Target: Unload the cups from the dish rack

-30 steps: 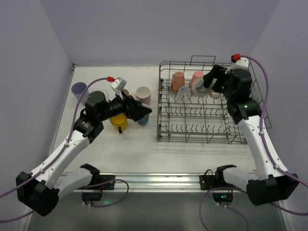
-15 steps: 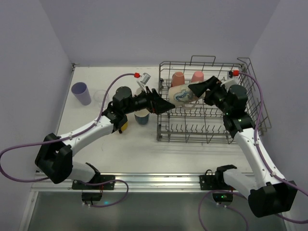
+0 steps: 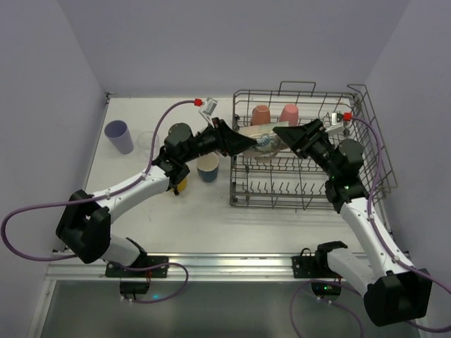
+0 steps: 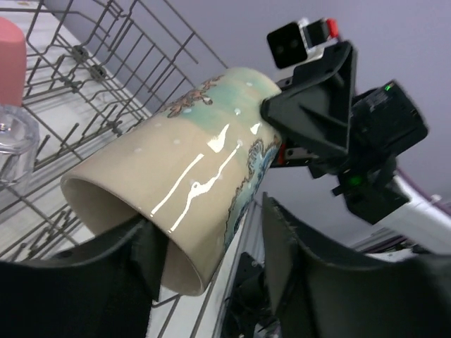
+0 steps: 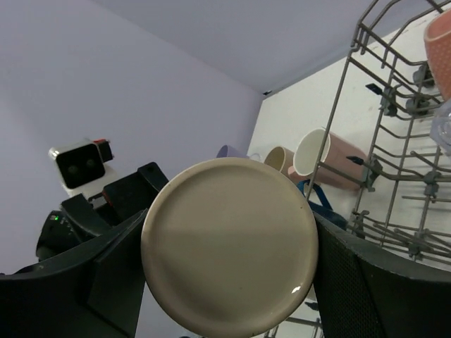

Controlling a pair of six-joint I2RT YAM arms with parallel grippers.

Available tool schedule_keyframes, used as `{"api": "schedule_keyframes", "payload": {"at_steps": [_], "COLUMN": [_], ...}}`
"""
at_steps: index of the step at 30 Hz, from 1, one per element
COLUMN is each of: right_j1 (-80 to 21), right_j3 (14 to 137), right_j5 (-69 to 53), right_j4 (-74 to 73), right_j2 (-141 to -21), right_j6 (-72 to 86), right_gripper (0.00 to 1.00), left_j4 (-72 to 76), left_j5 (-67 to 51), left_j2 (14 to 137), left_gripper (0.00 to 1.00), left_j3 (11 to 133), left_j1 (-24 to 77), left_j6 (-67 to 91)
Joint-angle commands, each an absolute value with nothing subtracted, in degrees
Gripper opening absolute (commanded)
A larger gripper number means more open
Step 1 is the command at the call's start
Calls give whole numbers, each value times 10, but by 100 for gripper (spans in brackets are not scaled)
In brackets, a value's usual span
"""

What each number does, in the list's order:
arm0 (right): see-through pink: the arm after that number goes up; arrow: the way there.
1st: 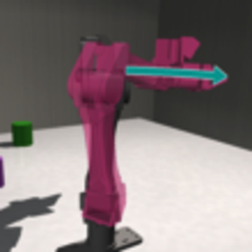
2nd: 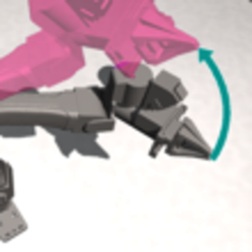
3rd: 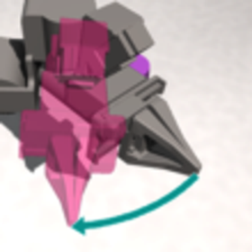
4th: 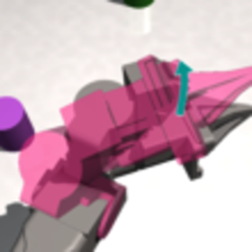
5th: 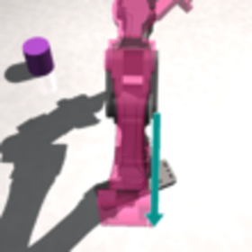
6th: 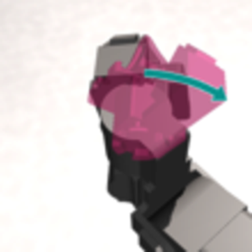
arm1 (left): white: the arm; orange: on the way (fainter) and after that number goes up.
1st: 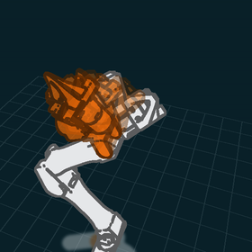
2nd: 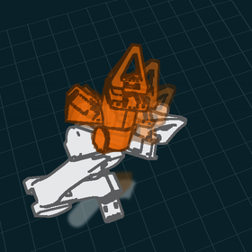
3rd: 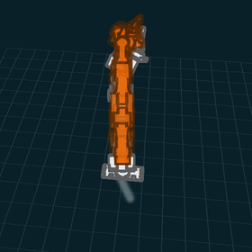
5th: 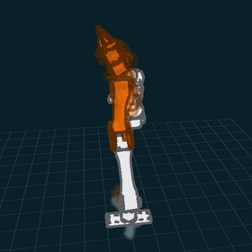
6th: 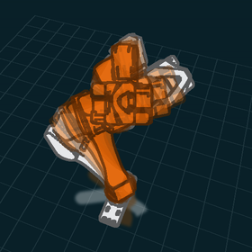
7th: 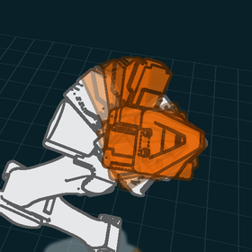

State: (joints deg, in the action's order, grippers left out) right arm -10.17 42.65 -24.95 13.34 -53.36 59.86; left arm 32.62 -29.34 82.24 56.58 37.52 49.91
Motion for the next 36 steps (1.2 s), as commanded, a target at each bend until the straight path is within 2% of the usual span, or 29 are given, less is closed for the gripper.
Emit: {"api": "schedule_keyframes", "payload": {"at_steps": [1, 2, 4, 6, 8, 9, 10, 11, 13, 14, 15, 19, 23, 29, 31, 34, 36], "right_j1": [-102, -102, -105, -115, -137, -146, -153, -164, -171, -172, -172, -174, -176, -177, -177, -177, -177], "right_j3": [405, 398, 391, 380, 377, 380, 381, 381, 382, 382, 382, 392, 388, 385, 381, 379, 382], "right_j5": [-313, -320, -344, -356, -359, -363, -363, -363, -370, -372, -373, -378, -394, -403, -402, -414, -425], "right_j4": [342, 361, 392, 418, 445, 446, 446, 446, 444, 439, 434, 390, 381, 330, 319, 343, 359], "right_j2": [-546, -559, -573, -593, -607, -621, -627, -633, -642, -644, -643, -637, -634, -616, -613, -623, -635], "right_j6": [694, 718, 732, 753, 760, 758, 755, 750, 742, 737, 734, 702, 679, 629, 620, 623, 638], "right_gripper": [11, 11, 14, 15, 19, 23, 29, 49, 74, 94, 99, 99, 99, 99, 99, 99, 99], "left_j4": [439, 449, 472, 481, 484, 486, 487, 478, 437, 381, 349, 199, -29, -240, -272, -241, -241], "left_j5": [-299, -299, -295, -291, -285, -282, -278, -272, -241, -229, -214, -120, -18, 144, 171, 122, 130], "left_j2": [822, 821, 813, 803, 796, 787, 780, 771, 731, 716, 680, 602, 555, 498, 490, 466, 475], "left_gripper": [48, 34, 21, 16, 1, 0, 0, 0, 0, 0, 0, 0, 0, 0, 0, 0, 0], "left_j3": [568, 565, 555, 548, 543, 537, 534, 531, 532, 534, 541, 576, 633, 692, 703, 674, 685], "left_j1": [383, 385, 384, 384, 384, 385, 384, 384, 385, 385, 385, 384, 384, 382, 382, 383, 383], "left_j6": [525, 532, 536, 537, 534, 533, 532, 521, 494, 459, 441, 354, 274, 229, 229, 239, 252]}}
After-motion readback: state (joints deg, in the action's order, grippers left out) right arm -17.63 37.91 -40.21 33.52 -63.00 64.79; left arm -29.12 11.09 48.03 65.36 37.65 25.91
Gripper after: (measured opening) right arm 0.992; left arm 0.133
